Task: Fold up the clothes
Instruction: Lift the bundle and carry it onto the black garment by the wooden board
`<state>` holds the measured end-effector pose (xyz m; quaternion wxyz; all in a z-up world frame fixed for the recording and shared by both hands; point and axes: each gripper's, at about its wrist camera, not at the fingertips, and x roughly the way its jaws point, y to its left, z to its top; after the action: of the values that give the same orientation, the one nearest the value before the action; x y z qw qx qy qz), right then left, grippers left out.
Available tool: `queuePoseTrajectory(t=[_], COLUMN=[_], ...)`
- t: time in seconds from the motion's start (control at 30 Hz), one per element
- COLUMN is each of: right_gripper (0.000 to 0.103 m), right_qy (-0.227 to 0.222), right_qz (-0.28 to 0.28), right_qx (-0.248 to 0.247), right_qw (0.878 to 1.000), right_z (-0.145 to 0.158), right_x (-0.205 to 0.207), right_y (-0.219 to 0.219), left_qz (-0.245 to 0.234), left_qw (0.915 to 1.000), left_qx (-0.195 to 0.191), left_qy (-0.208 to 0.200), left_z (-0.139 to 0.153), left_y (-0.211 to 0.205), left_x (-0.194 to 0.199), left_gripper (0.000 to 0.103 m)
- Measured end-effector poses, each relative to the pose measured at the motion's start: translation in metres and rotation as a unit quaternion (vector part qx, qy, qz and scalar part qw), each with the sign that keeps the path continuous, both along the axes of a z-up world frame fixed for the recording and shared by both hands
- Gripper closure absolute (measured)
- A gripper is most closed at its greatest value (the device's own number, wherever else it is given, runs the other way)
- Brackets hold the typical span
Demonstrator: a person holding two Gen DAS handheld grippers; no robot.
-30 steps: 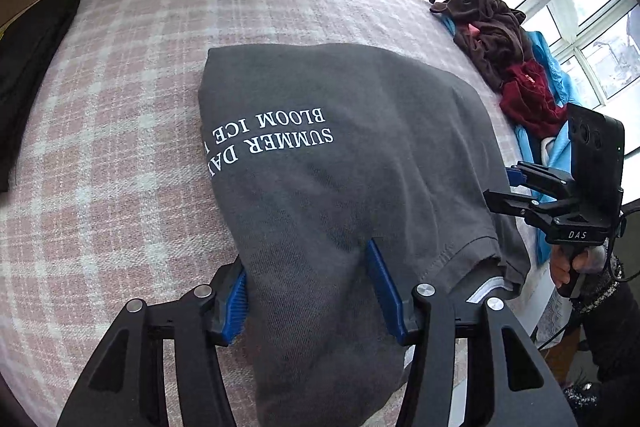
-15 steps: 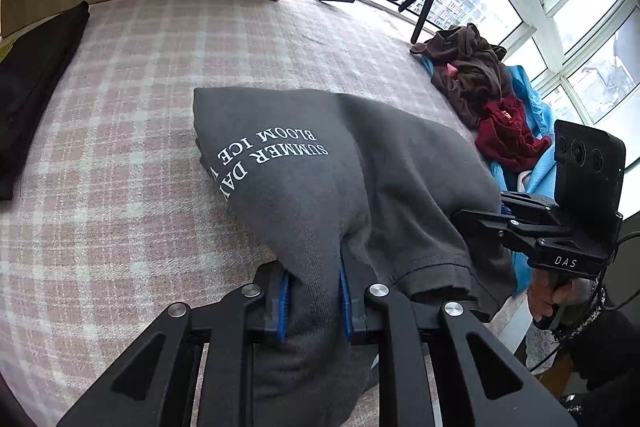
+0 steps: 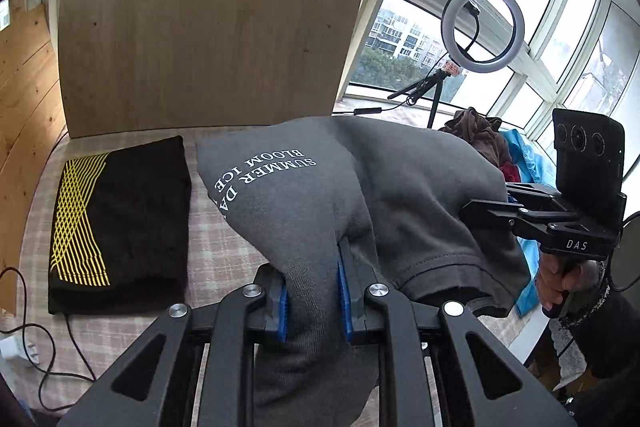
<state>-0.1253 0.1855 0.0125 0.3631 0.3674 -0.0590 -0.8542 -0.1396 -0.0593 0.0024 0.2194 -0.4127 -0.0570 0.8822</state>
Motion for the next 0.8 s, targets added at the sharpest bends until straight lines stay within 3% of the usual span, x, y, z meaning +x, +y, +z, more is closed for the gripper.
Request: queuePoseTrajectory(t=[0.2,0.4,0.57,0.8], right_gripper=[0.086,0.086,0.086,0.086], right_qy=[0.008,-0.002,-0.022,-0.05], right_qz=[0.01,0.009,0.008,0.003], right_qx=[-0.016,-0.008,-0.004,-0.002], right_qw=[1.0,1.0,1.0,0.999], right_z=[0.019,0.008,-0.016,-0.052], right_x=[-0.052,-0.104,-0.133,-0.155], right_y=[-0.103,-0.185,-0.217,-0.226], left_qz=[0.028,0.052,0.053,0.042], left_qw=[0.9992,0.998,0.998,0.9985], left_qx=[-0.017,-0.033,-0.035,-0.03], left_qy=[0.023,0.016,0.004,-0.022], left_z=[0.025,0.013,-0.011,-0.048], left_y=[-0.104,-0.173,-0.198,-0.222], left_x=[-0.028,-0.067,-0.089,-0.112], left_gripper=[0.086,0.086,0.086,0.086])
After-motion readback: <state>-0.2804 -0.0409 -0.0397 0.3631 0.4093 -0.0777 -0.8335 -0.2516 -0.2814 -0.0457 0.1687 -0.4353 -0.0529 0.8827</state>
